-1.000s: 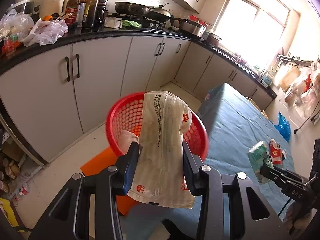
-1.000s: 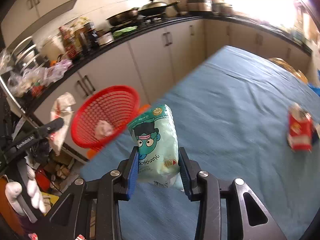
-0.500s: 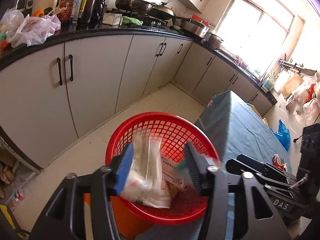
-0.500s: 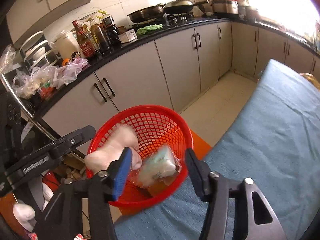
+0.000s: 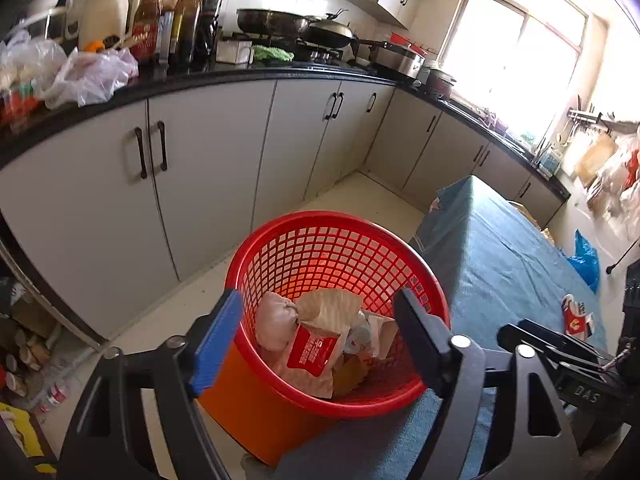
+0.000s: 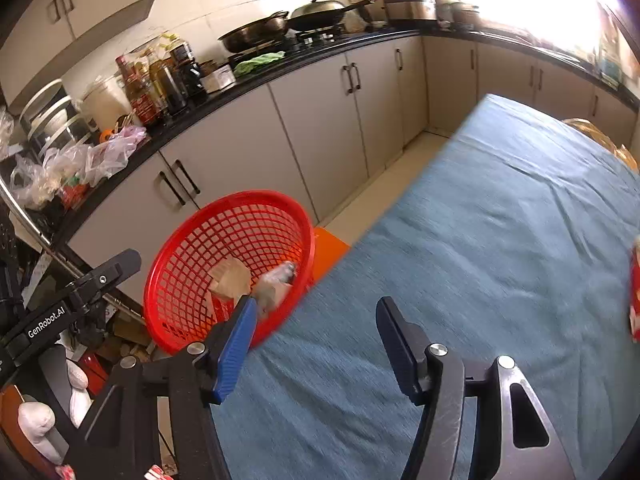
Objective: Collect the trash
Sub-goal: 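Carry the bag and tissue pack over the red basket and open both tools, then move both open tools back over the remaining items on the table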
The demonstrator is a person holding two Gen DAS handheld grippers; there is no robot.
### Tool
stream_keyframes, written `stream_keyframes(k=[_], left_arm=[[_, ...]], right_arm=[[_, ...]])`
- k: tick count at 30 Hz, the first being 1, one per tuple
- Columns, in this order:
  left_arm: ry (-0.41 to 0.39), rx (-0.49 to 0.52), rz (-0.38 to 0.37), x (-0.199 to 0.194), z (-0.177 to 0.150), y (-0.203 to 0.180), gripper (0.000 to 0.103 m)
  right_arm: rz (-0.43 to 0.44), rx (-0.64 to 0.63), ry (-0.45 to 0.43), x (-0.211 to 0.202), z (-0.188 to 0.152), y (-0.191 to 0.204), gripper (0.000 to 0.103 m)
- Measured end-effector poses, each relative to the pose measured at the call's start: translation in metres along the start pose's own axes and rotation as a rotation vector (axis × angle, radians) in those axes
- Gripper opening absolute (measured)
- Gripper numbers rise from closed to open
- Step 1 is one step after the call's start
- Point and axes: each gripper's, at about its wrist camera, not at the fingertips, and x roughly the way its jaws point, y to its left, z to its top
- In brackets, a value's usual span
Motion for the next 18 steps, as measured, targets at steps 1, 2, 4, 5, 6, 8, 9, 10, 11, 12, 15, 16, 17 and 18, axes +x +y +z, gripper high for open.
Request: stream_keyframes(k=[1,2,4,5,6,8,9,10,11,12,15,16,17,18], left_arm=[[-0.005,0.006,0.005,-0.002,-0.001,-0.003,0.084],[-0.009,0.014,0.007,-0.004,-0.004,-0.006,0.086],[-0.014,0.029,-0.001,-0.009,-0.008,-0.014,0.088],[-0.013,0.038,-0.013,-0.011,-0.011,-0.018,0.088],[-0.007,0.050,-0.027,-0.013,-0.014,-0.024,0.088],[0.003,0.067,-0.040,-0.016,-0.020,-0.033,0.088],[0.009,0.077,-0.041,-0.016,-0.023,-0.039,0.088],[0.014,0.085,-0.034,-0.017,-0.026,-0.043,0.088],[0.018,0.095,-0.021,-0.017,-0.029,-0.048,0.088],[0.019,0.106,-0.008,-0.017,-0.032,-0.053,0.088],[0.017,0.128,0.020,-0.017,-0.038,-0.060,0.088],[0.016,0.133,0.025,-0.018,-0.039,-0.063,0.088],[0.015,0.137,0.028,-0.019,-0.040,-0.065,0.088],[0.013,0.141,0.031,-0.020,-0.041,-0.067,0.088]], right_arm=[[-0.004,0.009,-0.004,-0.004,-0.003,-0.003,0.067],[-0.008,0.014,-0.008,-0.007,-0.007,-0.005,0.067],[-0.018,0.021,-0.014,-0.015,-0.014,-0.009,0.068],[-0.022,0.025,-0.016,-0.018,-0.017,-0.012,0.068],[-0.026,0.029,-0.017,-0.021,-0.020,-0.014,0.068],[-0.032,0.040,-0.018,-0.026,-0.025,-0.019,0.069],[-0.035,0.048,-0.019,-0.029,-0.028,-0.022,0.069],[-0.040,0.056,-0.019,-0.033,-0.031,-0.026,0.069],[-0.046,0.063,-0.020,-0.036,-0.033,-0.029,0.069],[-0.054,0.070,-0.021,-0.039,-0.036,-0.033,0.069],[-0.071,0.081,-0.025,-0.047,-0.041,-0.041,0.069],[-0.078,0.085,-0.027,-0.051,-0.043,-0.045,0.069],[-0.088,0.088,-0.030,-0.054,-0.045,-0.048,0.070],[-0.096,0.089,-0.031,-0.057,-0.047,-0.051,0.070]])
